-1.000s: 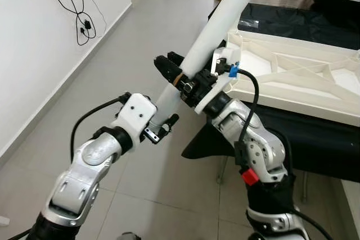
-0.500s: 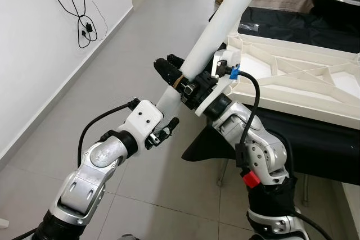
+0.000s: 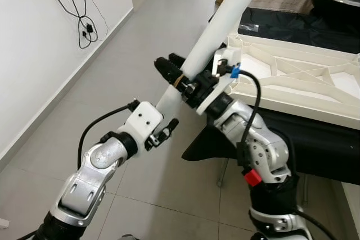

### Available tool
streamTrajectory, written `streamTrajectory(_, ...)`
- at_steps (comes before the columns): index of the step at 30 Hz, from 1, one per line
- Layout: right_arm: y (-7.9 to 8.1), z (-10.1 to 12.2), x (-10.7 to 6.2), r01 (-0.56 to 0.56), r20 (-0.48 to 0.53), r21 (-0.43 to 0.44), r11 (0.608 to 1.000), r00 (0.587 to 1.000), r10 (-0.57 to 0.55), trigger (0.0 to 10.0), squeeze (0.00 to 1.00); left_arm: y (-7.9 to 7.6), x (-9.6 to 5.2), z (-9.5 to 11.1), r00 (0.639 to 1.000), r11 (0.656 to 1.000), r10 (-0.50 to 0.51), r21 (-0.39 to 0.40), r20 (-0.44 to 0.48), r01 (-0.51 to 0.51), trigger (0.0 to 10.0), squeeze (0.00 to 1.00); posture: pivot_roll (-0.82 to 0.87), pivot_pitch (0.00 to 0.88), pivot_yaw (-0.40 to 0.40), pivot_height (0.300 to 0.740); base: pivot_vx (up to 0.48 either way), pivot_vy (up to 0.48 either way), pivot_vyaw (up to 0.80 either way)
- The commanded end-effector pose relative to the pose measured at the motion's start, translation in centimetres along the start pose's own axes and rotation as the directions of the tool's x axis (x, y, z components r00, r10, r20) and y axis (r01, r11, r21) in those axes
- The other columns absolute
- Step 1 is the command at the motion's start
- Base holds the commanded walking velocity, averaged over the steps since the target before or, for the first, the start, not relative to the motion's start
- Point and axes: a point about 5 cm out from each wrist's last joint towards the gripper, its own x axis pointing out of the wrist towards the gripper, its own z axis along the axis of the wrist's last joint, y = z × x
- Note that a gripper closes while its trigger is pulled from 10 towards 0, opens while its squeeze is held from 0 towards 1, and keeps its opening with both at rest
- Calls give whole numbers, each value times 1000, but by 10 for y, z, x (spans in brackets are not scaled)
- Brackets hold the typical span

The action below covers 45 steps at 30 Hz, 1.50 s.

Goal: Building children table

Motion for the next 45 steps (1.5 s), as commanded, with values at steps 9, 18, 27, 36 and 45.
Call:
streamTrajectory(9, -2, -11, -12, -309, -225, 32, 950, 924, 308, 10000, 0, -3, -15, 3, 969, 964, -247, -101, 19, 248, 10000, 0, 121, 114, -29, 740, 0, 0, 0)
streamTrajectory(18, 4, -6, -22, -466, -161, 233, 854, 847, 506, 10000, 0, -22, -29, 5, 902, 865, -425, -260, 74, 429, 10000, 0, 130, 124, -17, 740, 0, 0, 0)
streamTrajectory(27, 7, 2, -18, -542, -76, 329, 773, 801, 594, 10000, 0, -34, -39, 4, 854, 736, -500, -447, 147, 508, 10000, 0, 128, 132, -14, 740, 0, 0, 0)
streamTrajectory(36, 14, -8, -29, -592, -141, 371, 716, 726, 673, 10000, 0, -33, -48, 7, 824, 670, -544, -509, 158, 540, 10000, 0, 133, 140, -9, 740, 0, 0, 0)
streamTrajectory(45, 12, -11, -31, -590, -183, 377, 714, 708, 682, 10000, 0, -40, -59, 4, 798, 639, -589, -533, 126, 555, 10000, 0, 131, 140, -5, 740, 0, 0, 0)
